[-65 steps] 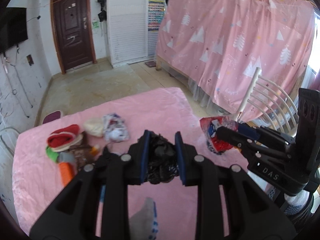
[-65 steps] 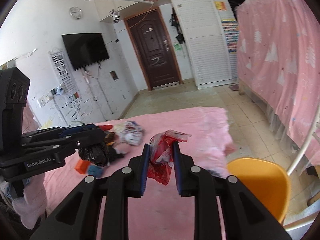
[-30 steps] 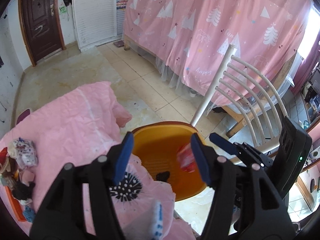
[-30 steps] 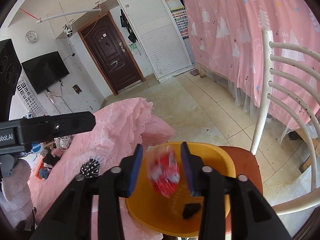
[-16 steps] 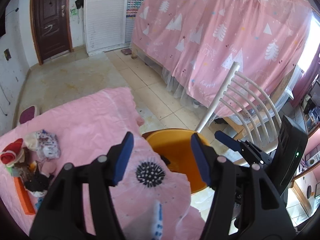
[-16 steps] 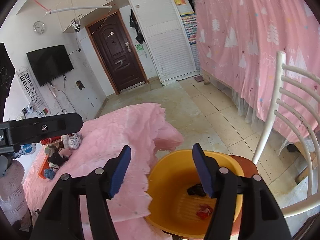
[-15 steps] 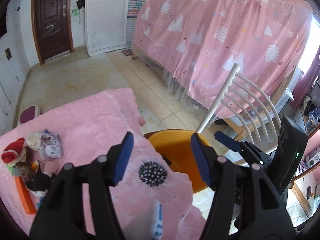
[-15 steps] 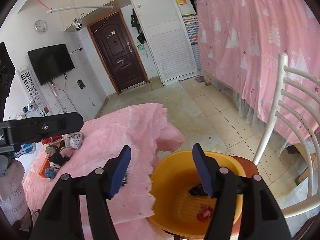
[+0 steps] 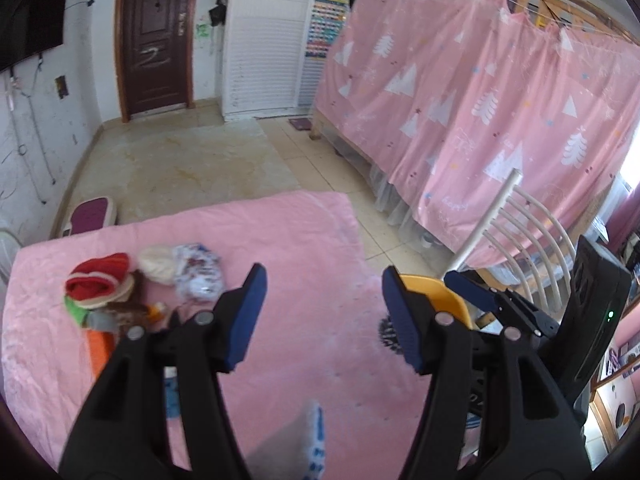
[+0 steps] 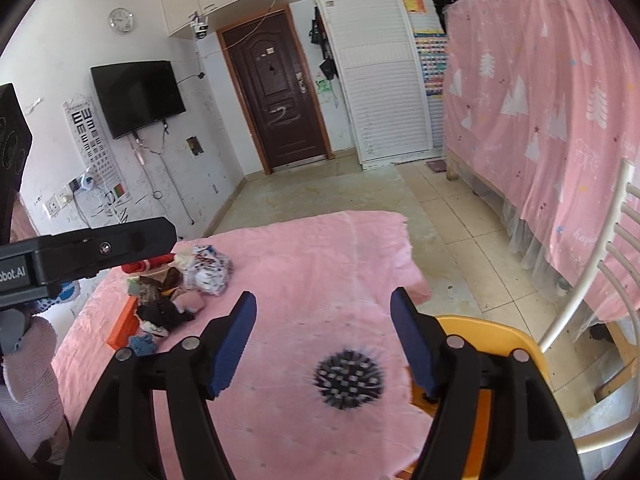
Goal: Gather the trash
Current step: 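Move both tools back over the items on the bed, then grasp the orange box with the left gripper while the right grasps the black glove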
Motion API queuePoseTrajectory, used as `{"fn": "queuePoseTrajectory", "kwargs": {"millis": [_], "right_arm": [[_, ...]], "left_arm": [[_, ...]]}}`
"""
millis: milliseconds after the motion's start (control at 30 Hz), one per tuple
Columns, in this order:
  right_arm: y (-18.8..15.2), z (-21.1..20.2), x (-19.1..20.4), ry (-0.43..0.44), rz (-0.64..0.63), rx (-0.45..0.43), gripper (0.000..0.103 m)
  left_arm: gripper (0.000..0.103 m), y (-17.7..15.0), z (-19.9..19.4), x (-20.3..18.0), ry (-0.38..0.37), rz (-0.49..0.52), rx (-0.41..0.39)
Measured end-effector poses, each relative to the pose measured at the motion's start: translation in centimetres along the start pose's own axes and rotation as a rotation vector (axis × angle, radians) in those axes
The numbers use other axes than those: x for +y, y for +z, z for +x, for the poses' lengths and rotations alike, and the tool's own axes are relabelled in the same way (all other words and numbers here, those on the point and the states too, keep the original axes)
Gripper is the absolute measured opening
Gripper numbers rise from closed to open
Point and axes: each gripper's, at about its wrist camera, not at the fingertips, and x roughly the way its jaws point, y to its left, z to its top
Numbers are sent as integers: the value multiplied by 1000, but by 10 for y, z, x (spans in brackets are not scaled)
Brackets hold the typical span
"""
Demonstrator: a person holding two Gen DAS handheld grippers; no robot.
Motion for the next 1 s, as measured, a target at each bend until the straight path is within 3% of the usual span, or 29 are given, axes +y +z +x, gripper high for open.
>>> {"fn": "queuePoseTrajectory", "kwargs": {"millis": [467, 833, 1000], "right_arm": [[6, 42, 82, 76, -93, 59, 69], [5, 74, 132, 91, -146, 112, 72], [2, 90, 141, 99, -151, 146, 74]], "left_arm": [[64, -29, -38, 108, 155, -122, -31], [71, -54, -34, 168, 138, -221, 32], [71, -69, -15, 185, 149, -238, 97]]}}
